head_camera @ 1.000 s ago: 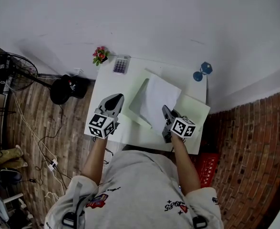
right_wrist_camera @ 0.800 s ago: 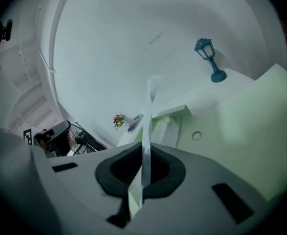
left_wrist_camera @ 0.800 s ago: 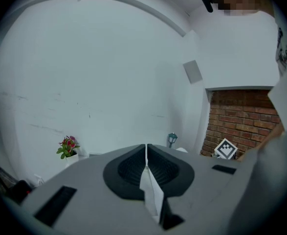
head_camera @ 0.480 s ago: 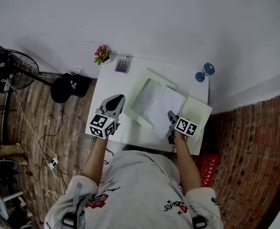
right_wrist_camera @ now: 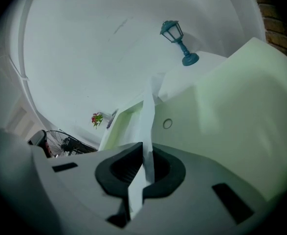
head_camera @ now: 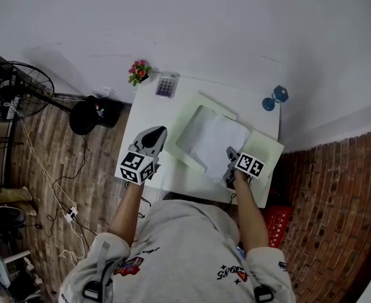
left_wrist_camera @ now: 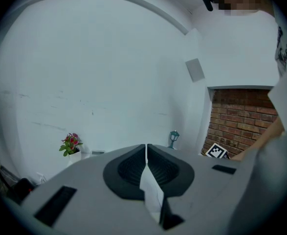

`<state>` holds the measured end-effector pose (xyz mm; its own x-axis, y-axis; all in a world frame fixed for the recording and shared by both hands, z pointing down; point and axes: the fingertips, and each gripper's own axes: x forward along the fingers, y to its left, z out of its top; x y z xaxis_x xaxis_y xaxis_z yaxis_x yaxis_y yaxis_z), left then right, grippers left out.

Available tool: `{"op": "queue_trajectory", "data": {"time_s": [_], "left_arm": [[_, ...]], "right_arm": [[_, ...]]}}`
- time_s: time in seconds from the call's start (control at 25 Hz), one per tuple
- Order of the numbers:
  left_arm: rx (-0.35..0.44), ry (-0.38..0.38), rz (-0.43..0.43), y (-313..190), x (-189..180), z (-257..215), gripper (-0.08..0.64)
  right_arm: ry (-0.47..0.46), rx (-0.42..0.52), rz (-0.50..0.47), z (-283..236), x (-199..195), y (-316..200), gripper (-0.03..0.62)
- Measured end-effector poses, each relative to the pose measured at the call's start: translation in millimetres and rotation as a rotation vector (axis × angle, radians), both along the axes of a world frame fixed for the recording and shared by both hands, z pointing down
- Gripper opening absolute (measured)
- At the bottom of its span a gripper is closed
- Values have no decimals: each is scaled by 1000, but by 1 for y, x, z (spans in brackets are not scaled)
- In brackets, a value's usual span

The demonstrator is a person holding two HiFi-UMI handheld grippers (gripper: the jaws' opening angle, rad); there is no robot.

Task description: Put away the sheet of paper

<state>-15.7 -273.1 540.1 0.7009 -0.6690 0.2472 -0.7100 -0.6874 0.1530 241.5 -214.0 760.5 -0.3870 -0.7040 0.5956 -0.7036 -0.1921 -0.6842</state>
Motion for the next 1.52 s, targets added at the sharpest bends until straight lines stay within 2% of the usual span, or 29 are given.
{"op": "queue_trajectory", "data": {"time_s": [0.48, 0.76, 1.52], "left_arm": [[-10, -13, -23, -5, -12, 4, 25], [-14, -17, -31, -9, -17, 5, 25], [-37, -24, -56, -23, -39, 15, 25]], "right_arm": [[-82, 7, 25, 8, -14, -27, -3], [-91, -9, 12, 16, -29, -37, -3], [-160, -97, 58, 38, -62, -67, -3]]}}
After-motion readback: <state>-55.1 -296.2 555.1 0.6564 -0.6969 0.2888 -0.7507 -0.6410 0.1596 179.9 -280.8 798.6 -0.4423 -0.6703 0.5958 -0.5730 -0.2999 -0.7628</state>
